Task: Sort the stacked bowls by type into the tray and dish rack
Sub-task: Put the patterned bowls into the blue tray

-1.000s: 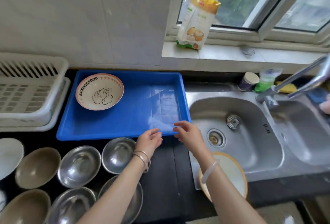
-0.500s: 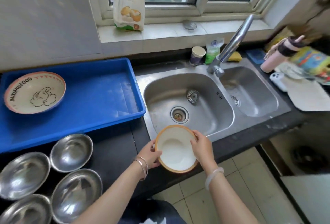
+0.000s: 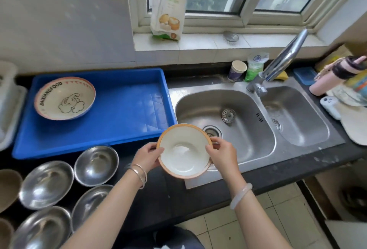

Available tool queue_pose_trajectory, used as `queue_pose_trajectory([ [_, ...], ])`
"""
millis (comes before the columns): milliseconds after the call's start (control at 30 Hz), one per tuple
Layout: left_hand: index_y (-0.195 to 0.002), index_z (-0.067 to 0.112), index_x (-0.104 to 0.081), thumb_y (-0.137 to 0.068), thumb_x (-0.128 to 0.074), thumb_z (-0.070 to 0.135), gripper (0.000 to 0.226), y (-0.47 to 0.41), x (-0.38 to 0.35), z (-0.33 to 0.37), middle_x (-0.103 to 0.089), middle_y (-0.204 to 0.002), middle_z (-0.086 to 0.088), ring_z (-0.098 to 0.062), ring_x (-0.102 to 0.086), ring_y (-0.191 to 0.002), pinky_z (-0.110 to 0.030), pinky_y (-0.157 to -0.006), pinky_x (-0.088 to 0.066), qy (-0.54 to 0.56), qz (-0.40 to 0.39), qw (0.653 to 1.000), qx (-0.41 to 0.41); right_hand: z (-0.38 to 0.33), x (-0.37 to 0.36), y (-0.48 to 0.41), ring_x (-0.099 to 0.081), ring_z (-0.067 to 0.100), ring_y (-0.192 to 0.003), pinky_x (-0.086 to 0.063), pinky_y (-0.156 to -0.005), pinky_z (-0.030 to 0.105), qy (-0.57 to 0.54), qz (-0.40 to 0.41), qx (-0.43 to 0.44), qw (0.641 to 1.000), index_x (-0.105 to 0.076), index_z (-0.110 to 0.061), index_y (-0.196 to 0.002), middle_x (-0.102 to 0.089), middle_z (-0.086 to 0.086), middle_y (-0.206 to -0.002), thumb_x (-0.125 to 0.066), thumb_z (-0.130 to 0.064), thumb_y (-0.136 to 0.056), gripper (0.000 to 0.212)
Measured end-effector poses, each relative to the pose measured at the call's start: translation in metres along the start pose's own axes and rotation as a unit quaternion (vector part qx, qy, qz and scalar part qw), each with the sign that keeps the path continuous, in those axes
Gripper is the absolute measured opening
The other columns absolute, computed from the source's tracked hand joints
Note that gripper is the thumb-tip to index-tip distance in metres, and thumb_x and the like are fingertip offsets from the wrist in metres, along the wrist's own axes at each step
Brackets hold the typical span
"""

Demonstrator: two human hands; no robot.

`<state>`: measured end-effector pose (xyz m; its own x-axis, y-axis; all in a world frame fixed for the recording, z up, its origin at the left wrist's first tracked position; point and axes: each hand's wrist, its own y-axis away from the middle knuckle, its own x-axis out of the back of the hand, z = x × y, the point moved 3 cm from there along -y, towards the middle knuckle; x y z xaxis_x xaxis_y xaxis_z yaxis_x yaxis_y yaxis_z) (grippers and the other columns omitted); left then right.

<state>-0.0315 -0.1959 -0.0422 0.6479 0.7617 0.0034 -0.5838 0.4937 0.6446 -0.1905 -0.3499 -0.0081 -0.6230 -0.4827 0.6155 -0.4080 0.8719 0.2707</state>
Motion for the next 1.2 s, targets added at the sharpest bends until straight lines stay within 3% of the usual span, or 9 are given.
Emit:
queue_pose_trajectory([
  [133, -0.105, 0.002, -0.056, -0.089, -0.056, 0.011, 0.018, 0.002, 0.051, 0.03, -0.06, -0.088, -0.009, -0.018, -0.058, -0.073, -0.019, -0.057, -0.055, 0.09, 0.025, 0.995, -0.034, -0.053, -0.029, -0.006, -0.065, 0.0, -0.072, -0.055, -0.05, 0.021, -0.082, -0.034, 0.036, 0.995, -0.067, -0.028, -0.087, -0.067, -0.017, -0.077, -0.064, -0.012, -0.081, 0.018],
  [233, -0.103, 0.003, -0.055, -0.09, -0.054, 0.01, 0.015, 0.003, 0.092, 0.046, -0.06, -0.088, -0.007, -0.016, -0.058, -0.074, -0.015, -0.058, -0.054, 0.156, 0.059, 0.984, -0.057, -0.091, -0.063, -0.014, -0.068, 0.012, -0.074, -0.059, -0.053, 0.031, -0.114, -0.068, 0.025, 0.991, -0.068, -0.025, -0.089, -0.071, -0.003, -0.082, -0.064, -0.012, -0.081, 0.015],
  [367, -0.105, 0.007, -0.055, -0.091, -0.05, 0.006, 0.014, -0.006, 0.146, 0.061, -0.06, -0.085, -0.001, -0.011, -0.056, -0.073, -0.016, -0.061, -0.053, 0.211, 0.12, 0.965, -0.096, -0.144, -0.119, -0.025, -0.064, 0.005, -0.058, -0.051, -0.045, 0.019, -0.138, -0.107, 0.035, 0.984, -0.067, -0.021, -0.089, -0.069, -0.004, -0.078, -0.064, -0.01, -0.081, 0.013],
  [467, -0.112, 0.007, -0.058, -0.09, -0.05, 0.004, 0.023, -0.024, 0.187, 0.07, -0.061, -0.087, -0.002, -0.016, -0.057, -0.083, -0.02, -0.063, -0.053, 0.236, 0.173, 0.948, -0.128, -0.184, -0.164, -0.033, -0.064, 0.007, -0.062, -0.05, -0.045, 0.016, -0.14, -0.138, 0.052, 0.979, -0.066, -0.018, -0.095, -0.068, -0.003, -0.08, -0.064, -0.01, -0.083, 0.015],
  [667, -0.106, 0.024, -0.056, -0.089, -0.051, 0.007, 0.024, -0.069, 0.268, 0.082, -0.059, -0.111, -0.011, -0.024, -0.055, -0.096, -0.035, -0.076, -0.052, 0.234, 0.251, 0.928, -0.145, -0.246, -0.244, -0.052, -0.064, 0.011, -0.061, -0.054, -0.047, 0.019, -0.109, -0.162, 0.087, 0.977, -0.07, -0.008, -0.097, -0.069, 0.002, -0.08, -0.064, -0.007, -0.079, 0.019],
  [800, -0.122, 0.013, -0.056, -0.09, -0.049, 0.006, 0.034, -0.093, 0.296, 0.087, -0.058, -0.126, -0.014, -0.033, -0.054, -0.115, -0.05, -0.101, -0.044, 0.205, 0.277, 0.929, -0.135, -0.267, -0.287, -0.065, -0.068, 0.019, -0.073, -0.061, -0.069, 0.038, -0.063, -0.153, 0.107, 0.98, -0.073, -0.013, -0.091, -0.065, -0.009, -0.069, -0.062, -0.009, -0.078, 0.018],
  [900, -0.128, 0.011, -0.054, -0.09, -0.047, 0.006, 0.039, -0.105, 0.305, 0.088, -0.059, -0.126, -0.011, -0.026, -0.055, -0.113, -0.041, -0.102, -0.043, 0.16, 0.29, 0.934, -0.131, -0.276, -0.309, -0.073, -0.069, 0.022, -0.077, -0.06, -0.074, 0.043, -0.029, -0.155, 0.116, 0.981, -0.068, -0.022, -0.077, -0.065, -0.009, -0.066, -0.061, -0.009, -0.078, 0.015],
  [1000, -0.128, 0.01, -0.053, -0.091, -0.045, 0.004, 0.039, -0.115, 0.311, 0.09, -0.06, -0.126, -0.011, -0.022, -0.054, -0.106, -0.03, -0.092, -0.042, 0.121, 0.311, 0.934, -0.13, -0.279, -0.325, -0.081, -0.069, 0.025, -0.079, -0.059, -0.075, 0.044, 0.004, -0.157, 0.113, 0.981, -0.067, -0.02, -0.076, -0.068, -0.002, -0.072, -0.059, -0.007, -0.079, 0.015],
  [1200, -0.128, 0.009, -0.055, -0.092, -0.042, 0.004, 0.039, -0.132, 0.316, 0.085, -0.059, -0.128, -0.011, -0.03, -0.055, -0.115, -0.035, -0.098, -0.042, 0.101, 0.305, 0.941, -0.106, -0.276, -0.343, -0.091, -0.06, 0.022, -0.069, -0.056, -0.071, 0.04, 0.057, -0.148, 0.116, 0.981, -0.071, -0.007, -0.082, -0.07, 0.015, -0.081, -0.054, -0.004, -0.079, 0.017],
])
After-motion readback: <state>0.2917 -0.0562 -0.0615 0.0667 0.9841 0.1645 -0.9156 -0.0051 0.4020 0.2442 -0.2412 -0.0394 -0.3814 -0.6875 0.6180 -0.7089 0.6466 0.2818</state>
